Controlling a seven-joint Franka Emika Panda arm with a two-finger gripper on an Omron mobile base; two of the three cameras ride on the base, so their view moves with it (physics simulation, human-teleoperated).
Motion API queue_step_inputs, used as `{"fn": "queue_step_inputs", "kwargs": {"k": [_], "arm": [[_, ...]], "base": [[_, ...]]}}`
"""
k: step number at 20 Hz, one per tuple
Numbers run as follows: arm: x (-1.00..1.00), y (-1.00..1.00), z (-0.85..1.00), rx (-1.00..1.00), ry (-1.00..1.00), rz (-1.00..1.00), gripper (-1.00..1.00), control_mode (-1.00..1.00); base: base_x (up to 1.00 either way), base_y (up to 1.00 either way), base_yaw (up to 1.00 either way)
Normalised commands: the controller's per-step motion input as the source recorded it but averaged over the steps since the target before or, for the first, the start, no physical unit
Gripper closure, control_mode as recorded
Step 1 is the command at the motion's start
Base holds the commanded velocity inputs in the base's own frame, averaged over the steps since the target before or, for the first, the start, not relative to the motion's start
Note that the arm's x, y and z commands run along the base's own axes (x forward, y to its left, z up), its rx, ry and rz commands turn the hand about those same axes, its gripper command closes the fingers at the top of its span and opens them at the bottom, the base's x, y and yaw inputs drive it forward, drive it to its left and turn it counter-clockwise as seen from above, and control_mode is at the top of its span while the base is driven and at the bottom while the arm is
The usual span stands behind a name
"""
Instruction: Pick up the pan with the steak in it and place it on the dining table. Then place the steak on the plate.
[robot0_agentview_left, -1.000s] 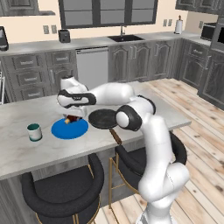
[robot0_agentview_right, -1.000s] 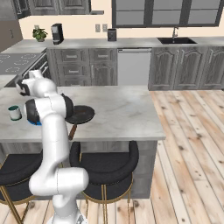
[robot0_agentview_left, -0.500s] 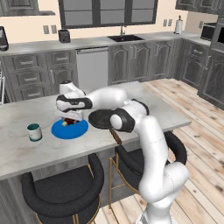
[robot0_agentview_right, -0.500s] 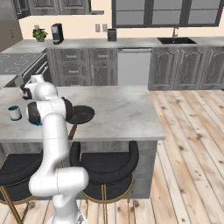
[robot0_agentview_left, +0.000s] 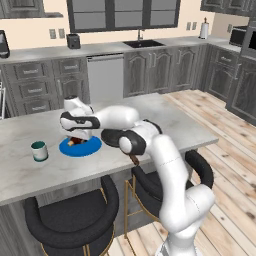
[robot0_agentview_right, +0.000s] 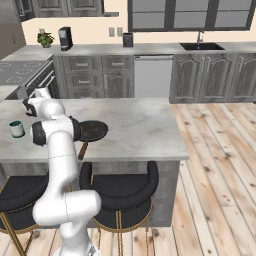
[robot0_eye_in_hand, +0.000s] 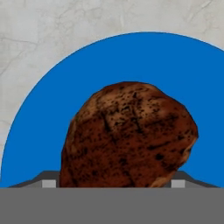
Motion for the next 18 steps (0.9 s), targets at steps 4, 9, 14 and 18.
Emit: {"fn": "queue_step_inputs", "kwargs": {"k": [4,9,14,18], "arm": [[0.0,0.0,-0.18,-0.02,0.0,0.0,1.0,-1.0],[0.0,0.0,-0.01,0.0,0.0,0.0,-1.0,-1.0],[-0.13,-0.08,0.12,0.03,0.0,0.0,-1.0,-1.0],[-0.37,-0.24,0.31,0.08,0.0,-0.02,-1.0,-1.0]], "base": [[0.0,0.0,0.0],[0.0,0.0,0.0],[0.0,0.0,0.0],[0.0,0.0,0.0]]}}
